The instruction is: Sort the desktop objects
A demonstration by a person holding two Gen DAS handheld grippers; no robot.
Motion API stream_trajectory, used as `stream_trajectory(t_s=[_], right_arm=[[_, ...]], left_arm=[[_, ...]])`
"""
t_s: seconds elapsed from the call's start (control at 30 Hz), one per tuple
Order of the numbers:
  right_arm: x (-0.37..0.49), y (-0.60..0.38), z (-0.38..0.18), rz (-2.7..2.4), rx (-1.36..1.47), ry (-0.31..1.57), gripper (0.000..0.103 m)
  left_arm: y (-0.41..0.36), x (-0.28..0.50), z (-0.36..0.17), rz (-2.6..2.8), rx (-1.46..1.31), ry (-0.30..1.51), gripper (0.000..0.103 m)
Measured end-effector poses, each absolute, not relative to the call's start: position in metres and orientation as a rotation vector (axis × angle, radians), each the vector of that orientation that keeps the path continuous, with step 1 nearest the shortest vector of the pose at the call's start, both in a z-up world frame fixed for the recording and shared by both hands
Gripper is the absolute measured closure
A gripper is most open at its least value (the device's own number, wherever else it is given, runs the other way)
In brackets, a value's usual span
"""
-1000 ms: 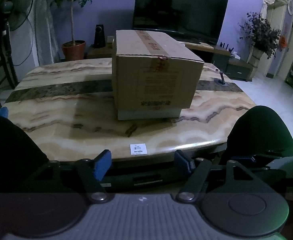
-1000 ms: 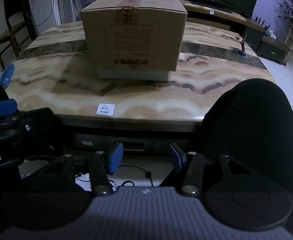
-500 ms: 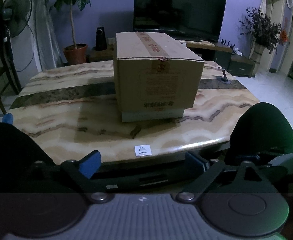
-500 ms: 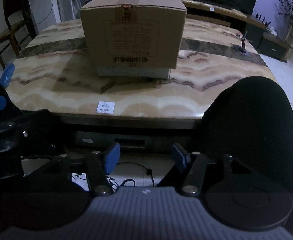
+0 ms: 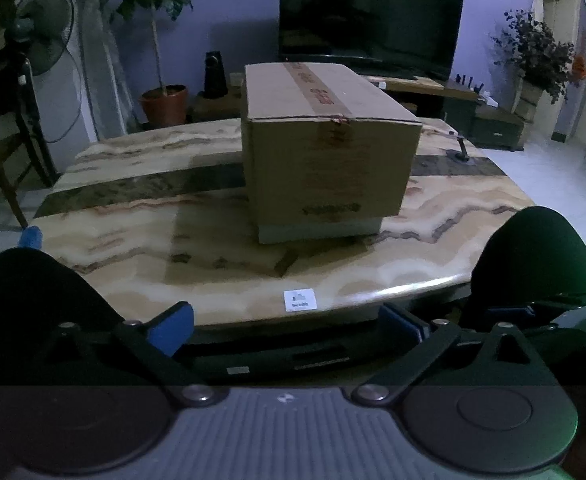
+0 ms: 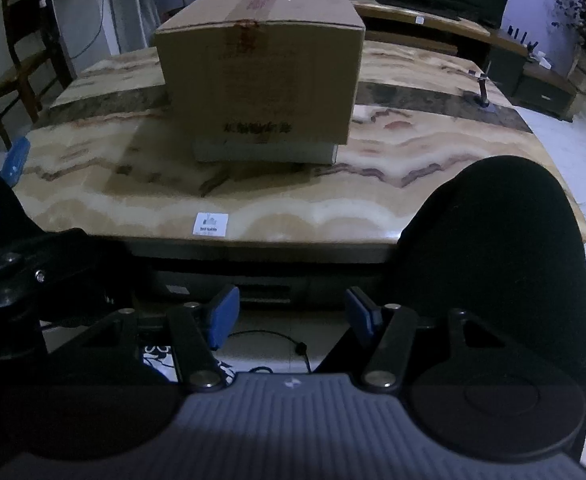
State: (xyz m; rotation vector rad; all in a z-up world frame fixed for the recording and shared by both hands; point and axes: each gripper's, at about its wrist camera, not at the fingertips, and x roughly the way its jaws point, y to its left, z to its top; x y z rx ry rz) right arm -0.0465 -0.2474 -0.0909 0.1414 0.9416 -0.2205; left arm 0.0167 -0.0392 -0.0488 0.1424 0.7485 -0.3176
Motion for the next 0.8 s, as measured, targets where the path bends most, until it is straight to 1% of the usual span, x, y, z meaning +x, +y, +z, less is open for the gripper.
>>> stream_trajectory(t_s=[0.33, 0.37, 0.43, 0.8], right_arm=[[-0.0513, -0.252, -0.0851, -0.261, 0.149, 0.869, 0.04], [-0.0516, -0.2519, -0.0847, -0.263, 0.15, 0.868, 0.039], [-0.0517, -0.2526, -0.0848, -0.261, 0.161, 0.871, 0.035], [-0.0492, -0.2514, -0.0817, -0.24, 0.155, 0.898, 0.035]], left_arm=[[-0.0336, 0.0178, -0.0461, -0.306, 0.094, 0.726, 0.004], [-0.033, 0.0178, -0.0458, -0.312, 0.088, 0.729, 0.001], [-0.0331, 0.0192, -0.046, -0.326, 0.085, 0.742, 0.001], [-0.0398, 0.0183, -0.0473, -0.328, 0.146, 0.748, 0.001]])
